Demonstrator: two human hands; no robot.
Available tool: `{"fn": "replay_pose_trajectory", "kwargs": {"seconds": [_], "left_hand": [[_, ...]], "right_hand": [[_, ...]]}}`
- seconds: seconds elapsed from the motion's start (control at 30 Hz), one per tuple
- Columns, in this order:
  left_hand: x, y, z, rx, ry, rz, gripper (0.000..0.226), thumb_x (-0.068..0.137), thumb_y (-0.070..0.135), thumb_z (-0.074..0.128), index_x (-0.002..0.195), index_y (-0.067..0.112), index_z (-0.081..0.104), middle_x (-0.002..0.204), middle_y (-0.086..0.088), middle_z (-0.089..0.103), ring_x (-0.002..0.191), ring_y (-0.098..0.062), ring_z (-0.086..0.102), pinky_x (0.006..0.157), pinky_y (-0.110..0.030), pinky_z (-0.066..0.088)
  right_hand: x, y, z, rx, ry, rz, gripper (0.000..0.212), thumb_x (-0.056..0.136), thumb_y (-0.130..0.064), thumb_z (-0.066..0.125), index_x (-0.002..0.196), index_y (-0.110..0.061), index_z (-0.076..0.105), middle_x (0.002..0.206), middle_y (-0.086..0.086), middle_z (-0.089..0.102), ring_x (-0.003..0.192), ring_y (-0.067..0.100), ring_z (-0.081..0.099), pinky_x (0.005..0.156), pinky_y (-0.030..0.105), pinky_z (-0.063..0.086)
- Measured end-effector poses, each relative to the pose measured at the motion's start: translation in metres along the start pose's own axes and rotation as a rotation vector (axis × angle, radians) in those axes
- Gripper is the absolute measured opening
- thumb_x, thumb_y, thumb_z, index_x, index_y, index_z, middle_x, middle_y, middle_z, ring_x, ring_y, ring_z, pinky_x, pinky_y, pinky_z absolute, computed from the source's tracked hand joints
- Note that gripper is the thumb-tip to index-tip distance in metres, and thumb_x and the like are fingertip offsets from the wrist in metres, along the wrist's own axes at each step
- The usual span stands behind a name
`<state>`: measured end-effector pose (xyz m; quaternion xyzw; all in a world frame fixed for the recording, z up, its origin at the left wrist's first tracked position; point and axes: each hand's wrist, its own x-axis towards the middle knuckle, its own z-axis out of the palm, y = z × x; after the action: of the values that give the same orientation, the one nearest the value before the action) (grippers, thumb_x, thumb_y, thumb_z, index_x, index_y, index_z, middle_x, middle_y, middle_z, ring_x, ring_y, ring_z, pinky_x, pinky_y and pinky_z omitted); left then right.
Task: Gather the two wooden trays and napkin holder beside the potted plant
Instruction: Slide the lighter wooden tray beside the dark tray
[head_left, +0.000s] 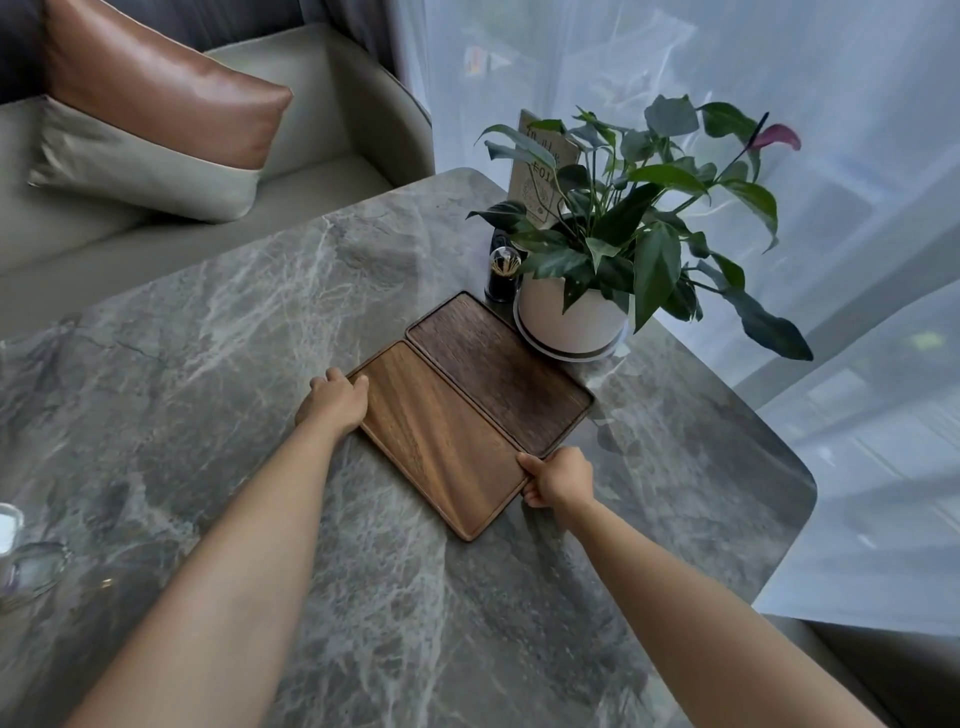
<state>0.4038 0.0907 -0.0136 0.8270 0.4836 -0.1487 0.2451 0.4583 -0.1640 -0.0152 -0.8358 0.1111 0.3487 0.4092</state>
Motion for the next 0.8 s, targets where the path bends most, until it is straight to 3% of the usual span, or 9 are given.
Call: {"fn": "replay_pose_trajectory", "kwargs": {"seconds": [0.37, 0.47, 0.53, 0.63, 0.7, 0.8], "left_hand": [[-0.001, -0.006, 0.003, -0.025, 0.0, 0.039, 0.059, 0.1, 0.039, 0.027, 0.145, 0.002, 0.023, 0.151, -0.023, 0.023, 0.137, -0.037, 0.029, 0.111, -0.047, 0.028], [-0.007, -0.009, -0.002, -0.046, 0.0, 0.061, 0.061, 0.099, 0.041, 0.029, 0.147, 0.004, 0.021, 0.151, -0.023, 0.023, 0.139, -0.036, 0.025, 0.112, -0.047, 0.025], [-0.013, -0.011, -0.007, -0.035, 0.015, 0.087, 0.061, 0.099, 0.041, 0.029, 0.146, 0.004, 0.022, 0.151, -0.022, 0.024, 0.139, -0.036, 0.025, 0.112, -0.047, 0.026], [-0.027, -0.019, -0.02, 0.047, 0.074, 0.169, 0.062, 0.099, 0.041, 0.03, 0.147, 0.004, 0.017, 0.153, -0.02, 0.023, 0.14, -0.035, 0.025, 0.112, -0.046, 0.025], [-0.038, -0.03, -0.031, 0.132, 0.138, 0.245, 0.063, 0.099, 0.04, 0.03, 0.149, 0.005, 0.013, 0.156, -0.017, 0.02, 0.142, -0.032, 0.022, 0.114, -0.046, 0.023], [-0.052, -0.052, -0.054, 0.236, 0.232, 0.321, 0.066, 0.099, 0.042, 0.026, 0.151, 0.009, 0.002, 0.162, -0.009, 0.004, 0.149, -0.023, 0.003, 0.12, -0.043, 0.006]], "right_hand": [[-0.001, -0.002, 0.003, 0.0, 0.03, 0.005, 0.041, 0.088, -0.021, 0.064, 0.053, -0.003, 0.053, 0.05, 0.009, 0.055, 0.04, 0.017, 0.054, 0.045, 0.026, 0.053], [-0.007, -0.001, 0.003, -0.075, 0.06, -0.023, 0.043, 0.089, -0.026, 0.063, 0.053, -0.004, 0.052, 0.052, 0.01, 0.057, 0.043, 0.019, 0.056, 0.056, 0.034, 0.058], [-0.014, -0.003, 0.002, -0.111, 0.094, -0.061, 0.038, 0.09, -0.029, 0.062, 0.064, -0.002, 0.054, 0.067, 0.019, 0.064, 0.06, 0.029, 0.064, 0.073, 0.046, 0.058], [-0.031, -0.011, 0.001, -0.187, 0.159, -0.149, 0.034, 0.092, -0.034, 0.055, 0.096, 0.0, 0.051, 0.108, 0.026, 0.062, 0.094, 0.035, 0.061, 0.072, 0.039, 0.046], [-0.045, -0.022, 0.003, -0.248, 0.192, -0.224, 0.038, 0.093, -0.034, 0.052, 0.105, 0.002, 0.048, 0.114, 0.026, 0.059, 0.1, 0.037, 0.056, 0.072, 0.036, 0.039], [-0.067, -0.045, 0.016, -0.306, 0.186, -0.353, 0.043, 0.094, -0.031, 0.052, 0.115, 0.006, 0.044, 0.12, 0.027, 0.056, 0.111, 0.04, 0.053, 0.082, 0.04, 0.043]]}}
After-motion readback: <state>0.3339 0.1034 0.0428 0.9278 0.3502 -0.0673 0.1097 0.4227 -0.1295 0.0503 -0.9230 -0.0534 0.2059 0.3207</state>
